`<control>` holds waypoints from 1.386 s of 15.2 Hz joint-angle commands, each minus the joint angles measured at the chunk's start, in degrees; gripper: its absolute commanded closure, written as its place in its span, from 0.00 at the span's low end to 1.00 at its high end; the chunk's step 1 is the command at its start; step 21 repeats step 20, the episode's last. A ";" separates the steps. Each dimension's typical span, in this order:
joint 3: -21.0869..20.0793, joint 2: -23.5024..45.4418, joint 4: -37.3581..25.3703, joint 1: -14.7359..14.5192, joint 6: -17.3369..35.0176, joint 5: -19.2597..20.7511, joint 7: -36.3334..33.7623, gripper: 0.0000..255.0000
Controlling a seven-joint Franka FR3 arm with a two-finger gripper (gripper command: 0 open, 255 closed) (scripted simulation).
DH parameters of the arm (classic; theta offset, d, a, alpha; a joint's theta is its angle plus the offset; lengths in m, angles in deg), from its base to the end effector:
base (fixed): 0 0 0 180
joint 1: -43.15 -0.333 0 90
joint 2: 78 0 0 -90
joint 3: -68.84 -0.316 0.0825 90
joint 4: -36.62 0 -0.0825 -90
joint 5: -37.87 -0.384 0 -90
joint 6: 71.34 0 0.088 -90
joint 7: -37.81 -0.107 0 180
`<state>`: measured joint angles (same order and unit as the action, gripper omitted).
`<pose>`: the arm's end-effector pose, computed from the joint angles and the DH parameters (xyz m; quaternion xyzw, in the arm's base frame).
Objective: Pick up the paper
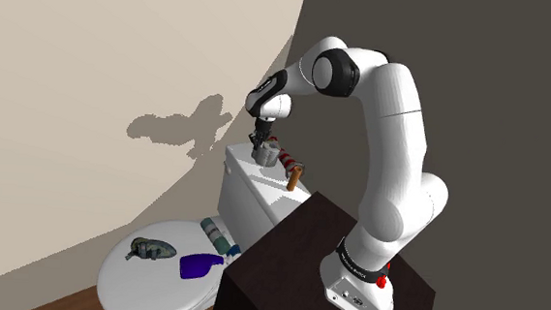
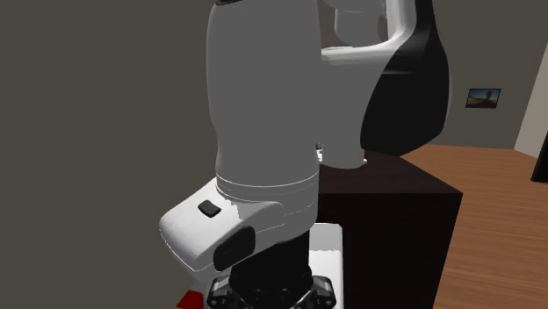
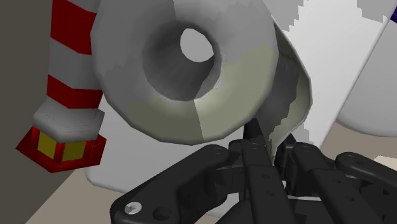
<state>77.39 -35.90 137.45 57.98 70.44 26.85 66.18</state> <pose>0.6059 -0.2551 0.1513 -0.9999 0.0136 -0.0007 0.0097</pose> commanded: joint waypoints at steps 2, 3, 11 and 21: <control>0.04 0.02 0.03 0.03 -0.01 0.01 0.01 1.00; 0.03 0.11 -0.04 0.06 0.02 0.00 0.02 1.00; 0.88 -4.68 1.04 -0.56 -3.68 0.89 -0.58 1.00; 1.57 -8.60 1.31 -1.04 -7.30 1.76 -1.17 1.00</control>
